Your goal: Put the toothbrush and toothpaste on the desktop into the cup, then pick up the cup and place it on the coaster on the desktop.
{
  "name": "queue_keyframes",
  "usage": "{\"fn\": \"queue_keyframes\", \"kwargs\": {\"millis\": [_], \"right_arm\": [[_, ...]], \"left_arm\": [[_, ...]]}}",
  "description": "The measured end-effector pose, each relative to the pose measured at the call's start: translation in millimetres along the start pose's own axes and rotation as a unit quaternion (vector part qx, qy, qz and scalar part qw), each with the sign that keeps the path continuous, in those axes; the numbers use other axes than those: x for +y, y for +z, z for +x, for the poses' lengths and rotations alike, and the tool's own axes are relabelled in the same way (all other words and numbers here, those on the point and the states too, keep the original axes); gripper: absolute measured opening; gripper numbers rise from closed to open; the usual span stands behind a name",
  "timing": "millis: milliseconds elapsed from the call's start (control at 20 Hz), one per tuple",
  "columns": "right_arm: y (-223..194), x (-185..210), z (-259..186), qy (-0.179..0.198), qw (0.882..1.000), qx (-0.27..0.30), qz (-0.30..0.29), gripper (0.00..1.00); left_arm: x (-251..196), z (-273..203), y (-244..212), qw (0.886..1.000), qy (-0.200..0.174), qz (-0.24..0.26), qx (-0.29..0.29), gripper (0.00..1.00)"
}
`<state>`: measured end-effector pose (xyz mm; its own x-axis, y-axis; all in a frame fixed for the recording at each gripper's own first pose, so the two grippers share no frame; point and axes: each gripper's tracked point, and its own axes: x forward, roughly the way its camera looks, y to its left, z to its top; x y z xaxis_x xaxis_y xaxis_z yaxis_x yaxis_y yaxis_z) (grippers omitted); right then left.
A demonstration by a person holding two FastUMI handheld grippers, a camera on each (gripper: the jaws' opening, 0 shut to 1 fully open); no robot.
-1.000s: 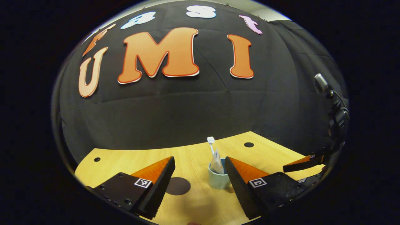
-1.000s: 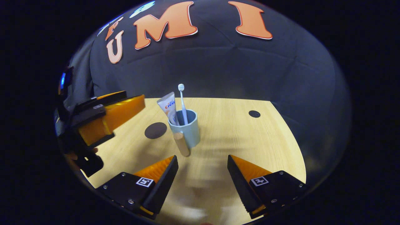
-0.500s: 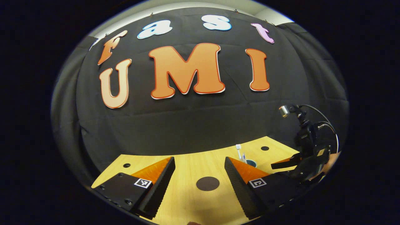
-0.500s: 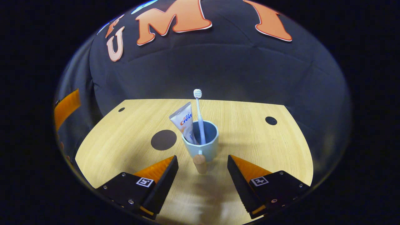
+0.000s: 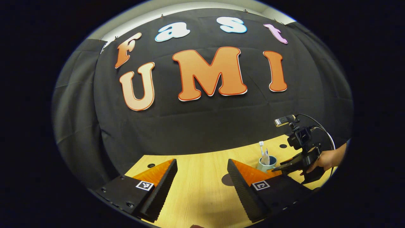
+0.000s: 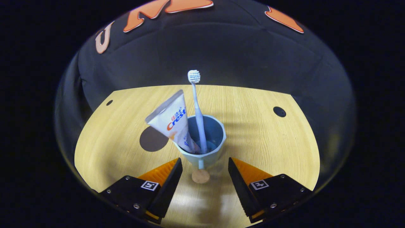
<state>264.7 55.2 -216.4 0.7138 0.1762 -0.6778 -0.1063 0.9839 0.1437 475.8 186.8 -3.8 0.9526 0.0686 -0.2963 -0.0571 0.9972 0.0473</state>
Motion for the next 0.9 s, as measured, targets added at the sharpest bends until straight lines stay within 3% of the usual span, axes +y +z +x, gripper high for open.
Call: {"fn": "queue_keyframes", "kwargs": {"millis": [350, 450, 550, 600, 700, 900], "right_arm": [[-4.5, 6.8, 16.7, 0.001, 0.997, 0.075, -0.022, 0.74], [-8.4, 8.1, 19.6, 0.001, 0.995, 0.095, -0.025, 0.60], [-20.4, 9.2, 23.9, 0.004, 0.992, 0.122, -0.022, 0.54], [-22.6, 6.6, 25.2, -0.001, 0.992, 0.128, -0.019, 0.41], [-23.2, 7.2, 25.5, -0.005, 0.992, 0.129, -0.016, 0.29], [-21.3, 8.2, 23.0, -0.009, 0.992, 0.129, -0.011, 0.24]], "left_arm": [[11.4, -0.5, -7.1, 1.000, 0.007, 0.001, 0.015, 0.96], [13.9, 1.4, -8.3, 1.000, 0.008, 0.002, 0.017, 0.96], [15.1, 1.9, -12.3, 1.000, 0.007, -0.003, 0.023, 0.97], [14.9, 2.9, -15.0, 1.000, 0.006, -0.007, 0.027, 0.97], [16.4, 2.4, -19.7, 0.999, 0.007, -0.013, 0.035, 0.96], [17.9, 2.6, -24.7, 0.999, 0.005, -0.017, 0.044, 0.96]]}}
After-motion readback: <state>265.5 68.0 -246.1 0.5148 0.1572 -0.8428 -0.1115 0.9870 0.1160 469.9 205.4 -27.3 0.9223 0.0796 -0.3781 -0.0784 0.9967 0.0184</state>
